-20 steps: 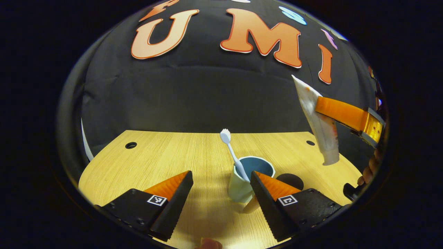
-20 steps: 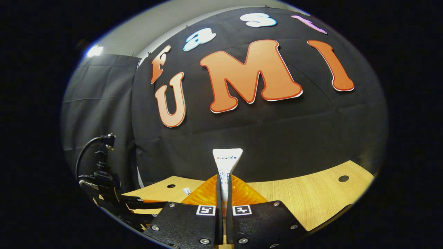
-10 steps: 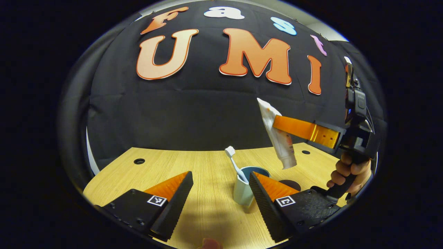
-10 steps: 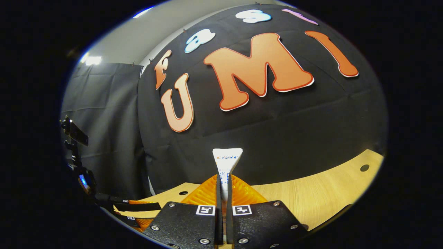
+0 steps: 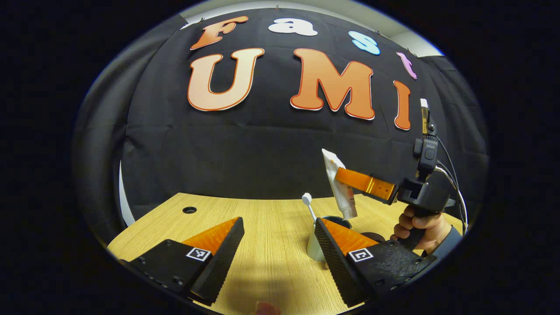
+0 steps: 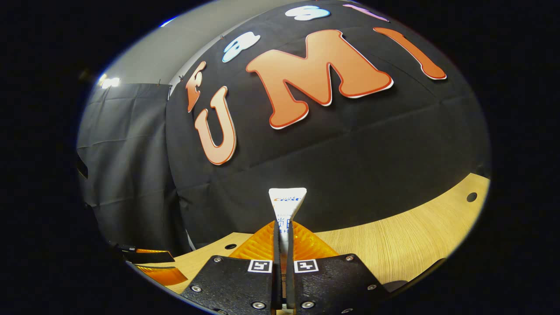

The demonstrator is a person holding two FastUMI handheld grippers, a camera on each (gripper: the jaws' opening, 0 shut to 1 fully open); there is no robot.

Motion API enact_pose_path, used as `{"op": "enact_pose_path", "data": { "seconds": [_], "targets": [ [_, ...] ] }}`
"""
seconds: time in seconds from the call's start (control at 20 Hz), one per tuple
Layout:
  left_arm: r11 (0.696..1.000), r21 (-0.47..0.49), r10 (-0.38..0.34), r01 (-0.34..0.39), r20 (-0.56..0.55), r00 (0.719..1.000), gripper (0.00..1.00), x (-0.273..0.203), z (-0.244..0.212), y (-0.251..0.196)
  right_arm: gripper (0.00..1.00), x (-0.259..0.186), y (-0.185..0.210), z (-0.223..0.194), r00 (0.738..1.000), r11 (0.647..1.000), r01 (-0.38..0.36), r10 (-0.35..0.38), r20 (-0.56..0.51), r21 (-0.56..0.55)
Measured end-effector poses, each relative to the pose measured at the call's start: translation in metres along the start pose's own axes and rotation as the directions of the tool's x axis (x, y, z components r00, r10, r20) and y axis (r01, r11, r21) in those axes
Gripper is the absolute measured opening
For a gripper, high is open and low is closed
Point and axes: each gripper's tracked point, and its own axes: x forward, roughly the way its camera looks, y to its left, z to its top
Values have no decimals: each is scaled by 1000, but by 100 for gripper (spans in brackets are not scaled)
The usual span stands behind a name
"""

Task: Put the toothbrush and toothpaste on the desktop into the cup, then pick up the cup and place it on the coaster on the desktop.

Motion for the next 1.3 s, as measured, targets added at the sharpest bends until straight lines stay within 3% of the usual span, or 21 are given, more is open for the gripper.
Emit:
{"op": "enact_pose_path", "data": {
  "seconds": [0.6, 0.75, 0.95, 1.1, 1.15, 1.2, 1.3],
  "targets": [
    [1000, -11, 26, -26, -27, 999, 98, -10, -14, 3, 11, 0, -6, -53, 990, 997, 31, -40, -134, -75],
    [999, 37, 24, -24, -17, 1000, 98, -14, -14, -8, 17, -9, -1, -50, 986, 993, 22, -41, -159, -119],
    [999, 14, -32, 32, -39, 999, 98, -19, -18, -34, 24, -37, 5, -20, 990, 982, 17, -42, -131, -186],
    [999, -16, -53, 52, -82, 995, 98, -19, -23, -47, 38, -60, 4, 2, 991, 976, 29, -57, -123, -214],
    [998, -27, -60, 57, -94, 994, 97, -19, -25, -50, 39, -70, 4, 11, 991, 975, 28, -55, -119, -220],
    [997, -38, -65, 61, -107, 992, 97, -18, -24, -53, 54, -80, 4, 22, 993, 974, 29, -55, -109, -226],
    [996, -53, -75, 69, -132, 988, 97, -15, -20, -61, 70, -100, 3, 44, 996, 970, 32, -52, -79, -239]
  ]
}}
